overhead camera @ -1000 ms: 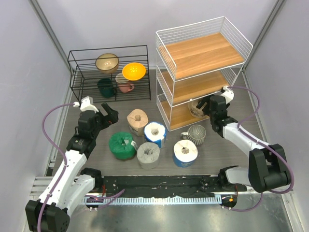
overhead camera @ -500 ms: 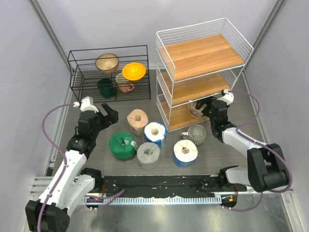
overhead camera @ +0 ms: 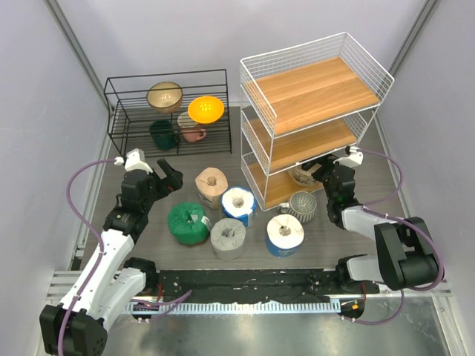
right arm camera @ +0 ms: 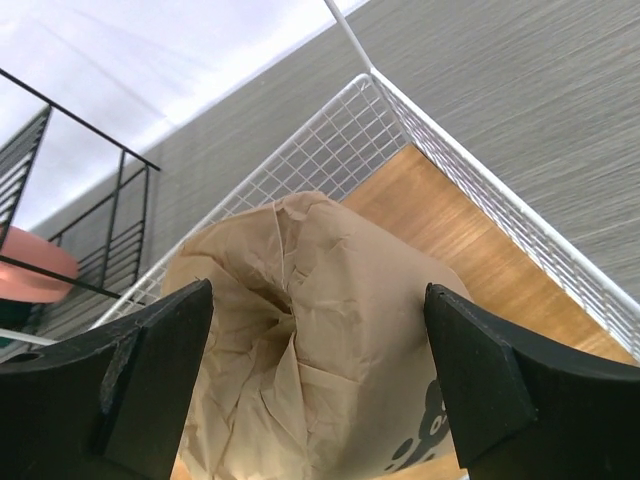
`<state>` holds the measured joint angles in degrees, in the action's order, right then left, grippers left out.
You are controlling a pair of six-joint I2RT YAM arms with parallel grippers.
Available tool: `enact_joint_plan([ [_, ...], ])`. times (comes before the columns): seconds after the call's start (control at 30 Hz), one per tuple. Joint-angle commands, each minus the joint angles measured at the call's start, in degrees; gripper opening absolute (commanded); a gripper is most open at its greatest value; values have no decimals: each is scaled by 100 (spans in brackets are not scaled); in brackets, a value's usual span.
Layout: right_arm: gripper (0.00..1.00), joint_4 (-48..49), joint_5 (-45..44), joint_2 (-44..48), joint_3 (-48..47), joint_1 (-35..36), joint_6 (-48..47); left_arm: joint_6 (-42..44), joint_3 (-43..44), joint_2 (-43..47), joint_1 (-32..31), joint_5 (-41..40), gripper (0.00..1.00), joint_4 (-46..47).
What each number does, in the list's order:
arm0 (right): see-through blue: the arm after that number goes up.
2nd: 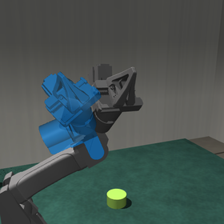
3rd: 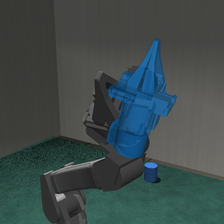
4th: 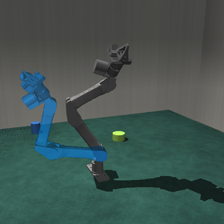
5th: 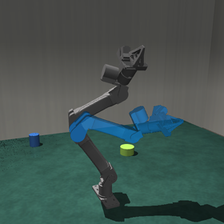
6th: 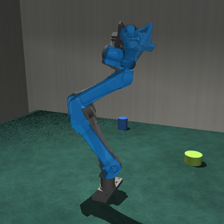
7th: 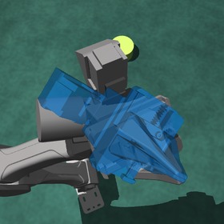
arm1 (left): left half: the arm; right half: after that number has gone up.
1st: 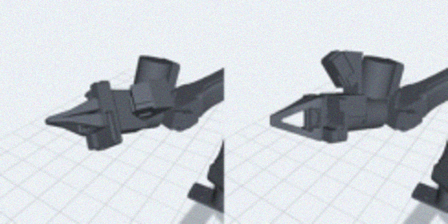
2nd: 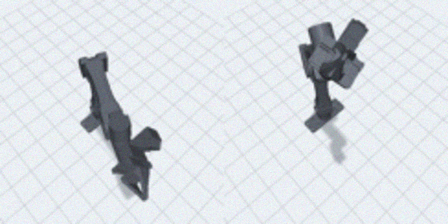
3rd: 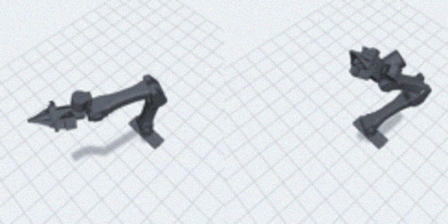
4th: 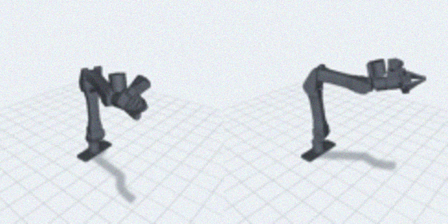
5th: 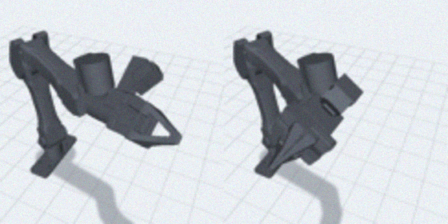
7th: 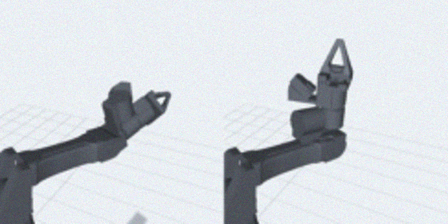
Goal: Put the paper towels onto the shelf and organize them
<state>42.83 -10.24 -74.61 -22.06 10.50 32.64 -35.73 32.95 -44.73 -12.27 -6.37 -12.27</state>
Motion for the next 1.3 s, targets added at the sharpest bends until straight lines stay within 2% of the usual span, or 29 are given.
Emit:
enact_joint_plan([
  [0.0,93,1157,400,-246,194,-74,506,-40,-34,-18,-12,101,100,260],
  [0.3,93,1588,541,-897,255,-92,726,-31,-34,-62,-21,119,100,287],
  [0.5,93,1869,567,-766,475,-110,779,-40,-52,-115,-12,127,100,304],
  [0.8,93,2318,312,112,1178,-136,937,-40,-34,-89,-21,145,100,304],
  [1.1,93,1221,242,1447,967,-154,796,-57,-52,-62,-21,163,100,296],
  [1.27,93,500,277,2283,1178,-154,805,-57,-43,-53,-21,162,100,287],
])
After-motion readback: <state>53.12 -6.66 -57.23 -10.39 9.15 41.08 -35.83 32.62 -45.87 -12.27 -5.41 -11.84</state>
